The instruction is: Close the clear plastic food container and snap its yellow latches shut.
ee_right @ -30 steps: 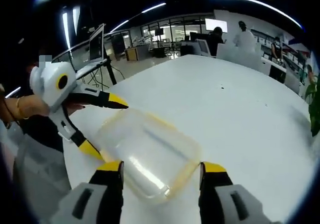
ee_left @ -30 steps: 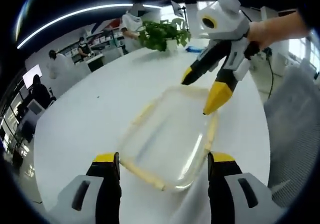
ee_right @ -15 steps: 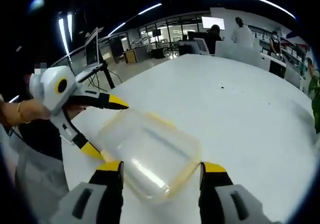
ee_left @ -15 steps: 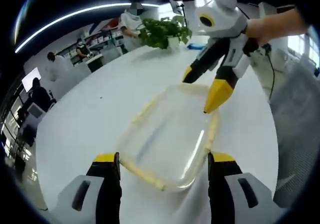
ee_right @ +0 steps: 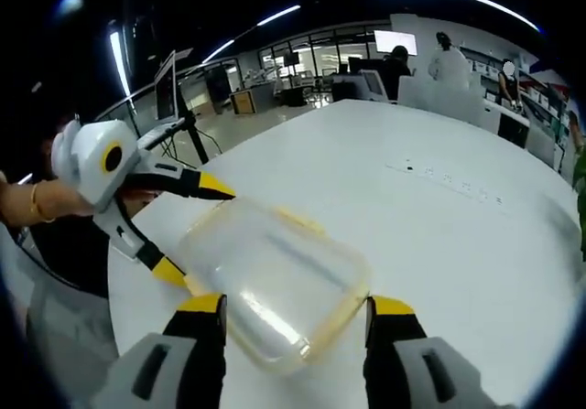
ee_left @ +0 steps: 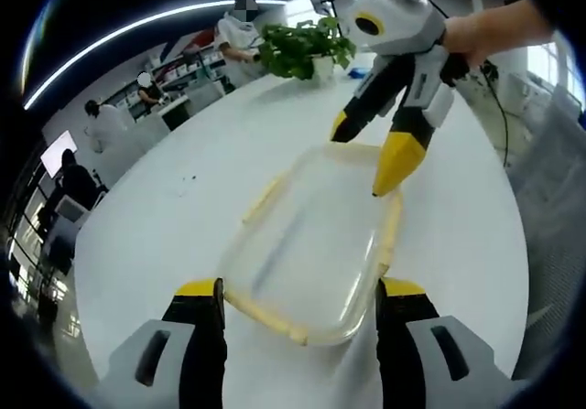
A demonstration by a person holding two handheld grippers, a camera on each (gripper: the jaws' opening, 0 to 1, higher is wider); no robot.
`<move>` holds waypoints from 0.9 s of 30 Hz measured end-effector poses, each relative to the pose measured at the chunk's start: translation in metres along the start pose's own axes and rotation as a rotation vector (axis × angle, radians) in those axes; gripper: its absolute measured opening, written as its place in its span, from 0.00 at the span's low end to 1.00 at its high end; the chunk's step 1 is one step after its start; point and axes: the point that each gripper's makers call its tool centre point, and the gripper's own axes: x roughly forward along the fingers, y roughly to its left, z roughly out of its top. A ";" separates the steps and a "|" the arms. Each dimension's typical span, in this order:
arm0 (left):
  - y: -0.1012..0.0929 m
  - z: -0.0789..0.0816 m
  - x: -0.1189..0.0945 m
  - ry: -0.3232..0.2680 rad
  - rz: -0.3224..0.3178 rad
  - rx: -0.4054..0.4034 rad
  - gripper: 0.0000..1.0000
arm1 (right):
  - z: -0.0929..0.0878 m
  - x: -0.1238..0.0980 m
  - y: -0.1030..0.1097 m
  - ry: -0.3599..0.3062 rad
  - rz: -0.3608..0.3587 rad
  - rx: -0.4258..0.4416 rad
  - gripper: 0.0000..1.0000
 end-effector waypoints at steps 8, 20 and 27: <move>0.002 0.001 -0.002 -0.004 -0.006 -0.007 0.67 | 0.008 -0.005 -0.005 -0.053 -0.034 0.029 0.62; 0.018 0.002 -0.050 -0.058 0.090 -0.098 0.76 | 0.019 -0.047 -0.001 -0.141 -0.079 -0.018 0.70; 0.015 0.014 -0.083 -0.183 0.133 -0.297 0.79 | 0.016 -0.069 0.006 -0.188 -0.097 -0.013 0.73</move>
